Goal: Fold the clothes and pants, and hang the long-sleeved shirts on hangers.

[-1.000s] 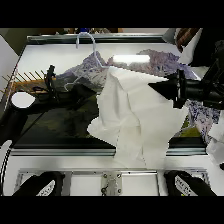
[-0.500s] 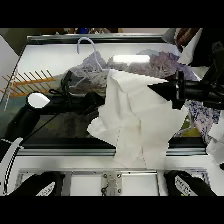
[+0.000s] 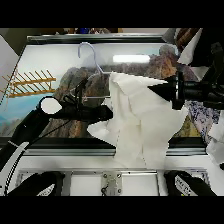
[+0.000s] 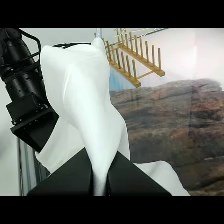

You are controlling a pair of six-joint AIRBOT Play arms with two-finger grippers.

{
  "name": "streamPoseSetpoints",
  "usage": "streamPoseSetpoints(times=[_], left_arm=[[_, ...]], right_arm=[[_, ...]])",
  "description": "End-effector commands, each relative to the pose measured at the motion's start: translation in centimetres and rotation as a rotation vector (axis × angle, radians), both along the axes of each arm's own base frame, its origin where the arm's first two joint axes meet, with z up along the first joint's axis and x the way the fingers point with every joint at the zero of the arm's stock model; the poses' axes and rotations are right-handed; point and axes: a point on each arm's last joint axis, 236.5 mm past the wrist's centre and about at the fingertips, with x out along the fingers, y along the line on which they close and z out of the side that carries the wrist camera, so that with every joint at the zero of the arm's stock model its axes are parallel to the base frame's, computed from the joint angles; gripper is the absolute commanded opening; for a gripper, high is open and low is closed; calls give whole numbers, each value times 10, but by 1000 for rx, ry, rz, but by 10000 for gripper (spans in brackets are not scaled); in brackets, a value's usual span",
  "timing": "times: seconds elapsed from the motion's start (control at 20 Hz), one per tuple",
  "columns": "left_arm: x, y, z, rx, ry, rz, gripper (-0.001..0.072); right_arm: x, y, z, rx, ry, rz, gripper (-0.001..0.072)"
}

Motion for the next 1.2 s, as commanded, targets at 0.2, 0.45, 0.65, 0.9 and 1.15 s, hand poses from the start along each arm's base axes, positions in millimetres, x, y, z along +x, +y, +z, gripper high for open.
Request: streamPoseSetpoints(times=[0.2, 0.45, 0.65, 0.9, 1.15], left_arm=[[0, -3, -1, 7, -9, 1, 304], [1, 0, -4, 26, -19, 1, 16], [12, 13, 0, 37, -31, 56, 17], [39, 40, 18, 12, -86, 169, 16], [52, 68, 17, 24, -72, 233, 16]], right_arm=[[1, 0, 1, 5, -1, -2, 27], [1, 0, 2, 5, -2, -2, 27], [1, 0, 2, 8, -4, -6, 27], [0, 0, 2, 7, -3, -2, 27], [1, 0, 2, 9, 0, -5, 26]])
